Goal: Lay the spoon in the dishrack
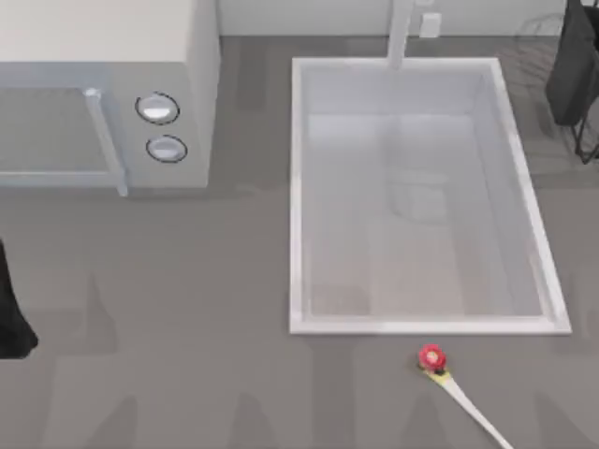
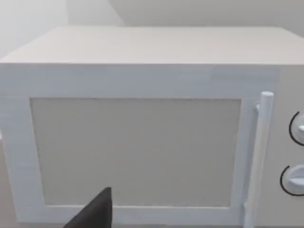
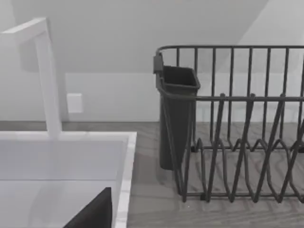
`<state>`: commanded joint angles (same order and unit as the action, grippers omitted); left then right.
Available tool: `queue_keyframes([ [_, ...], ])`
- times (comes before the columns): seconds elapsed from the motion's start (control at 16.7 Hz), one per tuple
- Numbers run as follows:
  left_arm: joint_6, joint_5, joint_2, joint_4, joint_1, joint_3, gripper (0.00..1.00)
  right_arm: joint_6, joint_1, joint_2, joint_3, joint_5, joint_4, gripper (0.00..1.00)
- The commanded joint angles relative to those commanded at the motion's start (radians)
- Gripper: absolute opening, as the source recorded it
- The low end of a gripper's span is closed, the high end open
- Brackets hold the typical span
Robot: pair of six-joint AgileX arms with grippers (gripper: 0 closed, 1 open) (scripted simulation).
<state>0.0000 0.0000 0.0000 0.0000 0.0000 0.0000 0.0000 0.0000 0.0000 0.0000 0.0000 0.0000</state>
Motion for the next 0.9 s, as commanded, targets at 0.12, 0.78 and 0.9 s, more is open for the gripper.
queue_keyframes([
  [0.12, 0.000, 0.000, 0.000, 0.000, 0.000, 0.000, 1.00, 0.000, 0.001, 0.001, 0.001, 0.000, -0.001, 1.00],
  [0.78, 0.000, 0.000, 0.000, 0.000, 0.000, 0.000, 1.00, 0.046, 0.313, 0.679, 0.464, -0.003, -0.464, 1.00],
  [0.9, 0.000, 0.000, 0.000, 0.000, 0.000, 0.000, 1.00, 0.060, 0.393, 0.883, 0.582, -0.006, -0.587, 1.00],
])
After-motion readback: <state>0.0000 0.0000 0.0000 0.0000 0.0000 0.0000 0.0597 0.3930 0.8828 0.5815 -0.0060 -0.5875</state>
